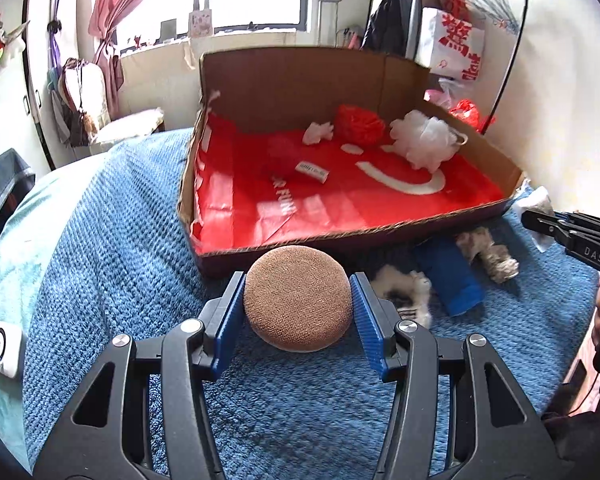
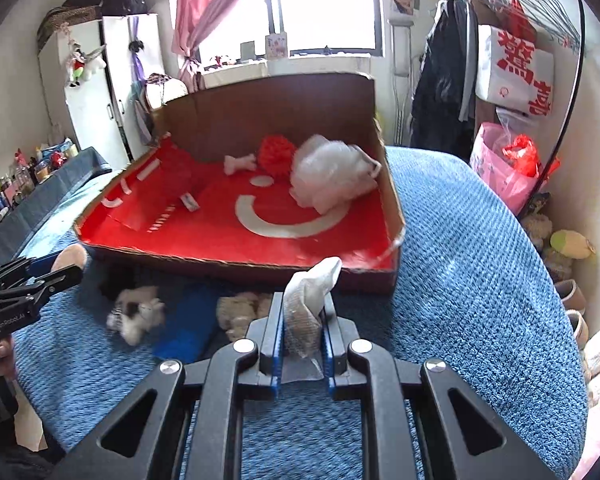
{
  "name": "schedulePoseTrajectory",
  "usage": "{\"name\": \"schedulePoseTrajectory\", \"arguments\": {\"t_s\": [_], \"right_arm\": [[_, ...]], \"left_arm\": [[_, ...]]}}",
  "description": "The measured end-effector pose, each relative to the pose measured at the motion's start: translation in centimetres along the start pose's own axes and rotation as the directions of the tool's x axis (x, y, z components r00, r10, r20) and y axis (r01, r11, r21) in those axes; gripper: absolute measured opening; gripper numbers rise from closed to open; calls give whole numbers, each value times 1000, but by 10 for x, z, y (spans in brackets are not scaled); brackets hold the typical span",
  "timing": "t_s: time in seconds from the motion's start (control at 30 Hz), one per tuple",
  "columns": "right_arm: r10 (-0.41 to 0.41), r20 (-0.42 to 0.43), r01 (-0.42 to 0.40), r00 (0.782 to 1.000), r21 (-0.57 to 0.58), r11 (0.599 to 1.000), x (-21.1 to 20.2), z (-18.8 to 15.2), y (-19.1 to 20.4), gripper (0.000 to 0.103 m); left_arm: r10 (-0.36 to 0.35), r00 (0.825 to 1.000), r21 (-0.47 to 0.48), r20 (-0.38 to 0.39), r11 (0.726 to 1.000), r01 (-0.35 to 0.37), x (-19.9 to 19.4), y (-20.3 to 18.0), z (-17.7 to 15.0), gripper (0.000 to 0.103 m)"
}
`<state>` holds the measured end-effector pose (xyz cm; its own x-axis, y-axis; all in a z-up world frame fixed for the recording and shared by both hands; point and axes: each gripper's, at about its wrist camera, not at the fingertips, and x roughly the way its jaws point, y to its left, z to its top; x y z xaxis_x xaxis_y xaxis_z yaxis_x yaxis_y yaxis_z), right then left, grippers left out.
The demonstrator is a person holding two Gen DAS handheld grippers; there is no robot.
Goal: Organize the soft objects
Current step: 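Carry the sponge and pouch into the box and open both grippers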
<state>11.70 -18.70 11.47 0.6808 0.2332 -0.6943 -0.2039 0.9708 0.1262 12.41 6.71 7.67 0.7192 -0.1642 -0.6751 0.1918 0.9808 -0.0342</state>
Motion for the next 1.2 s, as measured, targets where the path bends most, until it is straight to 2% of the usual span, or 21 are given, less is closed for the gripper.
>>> {"name": "schedulePoseTrajectory", "arguments": {"t_s": [0.2, 0.5, 0.7, 0.77, 0.93, 1.2], "right_arm": [[29, 33, -28, 999, -28, 999, -15, 3, 18, 17], [62, 37, -62, 997, -25, 998, -17, 9, 24, 17], [116, 48, -114, 992, -38, 993, -6, 34, 25, 17], [149, 41, -147, 988, -42, 988, 3, 47, 26, 17], [222, -29, -223, 975, -52, 973, 43, 86, 28, 17], [255, -168, -266, 952, -47, 963, 111, 131, 31, 17]], "left_arm": [[-33, 998, 32, 56, 999, 31, -20, -15, 6, 50], [-63, 995, 47, 73, 997, 60, -26, -27, 11, 50], [-104, 991, 53, 87, 994, 100, -23, -27, 31, 50], [-138, 987, 64, 83, 989, 133, -17, -27, 42, 50], [-210, 977, 135, 45, 970, 202, 11, -35, 77, 50], [-239, 968, 219, -81, 943, 251, 74, -43, 127, 50]]}}
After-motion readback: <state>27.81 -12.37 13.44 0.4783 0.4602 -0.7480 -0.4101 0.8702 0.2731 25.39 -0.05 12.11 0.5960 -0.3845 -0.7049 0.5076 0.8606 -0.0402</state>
